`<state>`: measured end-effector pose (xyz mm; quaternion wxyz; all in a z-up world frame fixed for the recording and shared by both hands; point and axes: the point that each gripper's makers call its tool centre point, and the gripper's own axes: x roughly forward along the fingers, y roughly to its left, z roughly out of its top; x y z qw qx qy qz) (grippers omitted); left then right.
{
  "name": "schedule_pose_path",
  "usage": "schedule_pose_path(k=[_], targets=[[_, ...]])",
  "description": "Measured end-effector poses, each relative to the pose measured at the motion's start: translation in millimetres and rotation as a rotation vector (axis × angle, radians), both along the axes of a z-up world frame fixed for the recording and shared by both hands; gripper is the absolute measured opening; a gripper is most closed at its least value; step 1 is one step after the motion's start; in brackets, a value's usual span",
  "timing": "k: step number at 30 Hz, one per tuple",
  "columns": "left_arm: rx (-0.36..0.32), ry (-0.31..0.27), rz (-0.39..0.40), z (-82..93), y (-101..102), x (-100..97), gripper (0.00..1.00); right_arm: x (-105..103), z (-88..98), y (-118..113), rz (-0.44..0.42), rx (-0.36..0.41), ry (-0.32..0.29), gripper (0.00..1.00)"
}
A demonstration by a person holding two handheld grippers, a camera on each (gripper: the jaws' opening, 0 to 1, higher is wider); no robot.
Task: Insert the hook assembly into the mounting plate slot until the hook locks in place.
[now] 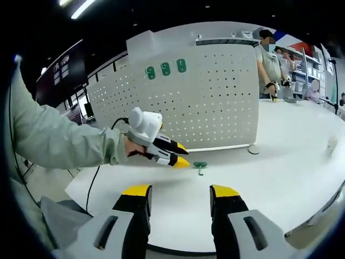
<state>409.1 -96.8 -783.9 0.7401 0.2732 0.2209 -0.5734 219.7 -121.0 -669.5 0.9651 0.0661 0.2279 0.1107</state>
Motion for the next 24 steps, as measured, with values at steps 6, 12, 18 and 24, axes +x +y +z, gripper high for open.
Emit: schedule_pose_path(k=[6, 12, 18, 24], targets=[[0.017, -0.003, -0.030, -8.6, -9.8, -2.0, 0.29, -1.7, -0.6, -6.4, -0.027, 0.003, -0.003, 0.42], [0.017, 0.004, -0.030, -14.0, -19.9, -0.1, 0.28, -4.1, -1.6, -9.4, -0.039, 0.013, 0.000, 0.41], [0.055, -0.012, -0.041, -27.8, -20.9, 4.7, 0.25, -4.0, 3.4, -13.8, -0.049, 0.018, -0.014, 0.41], [0.067, 0.002, -0.043, -35.3, -21.2, 5.0, 0.24, -4.3, 3.6, -18.2, -0.060, 0.023, -0.019, 0.41]])
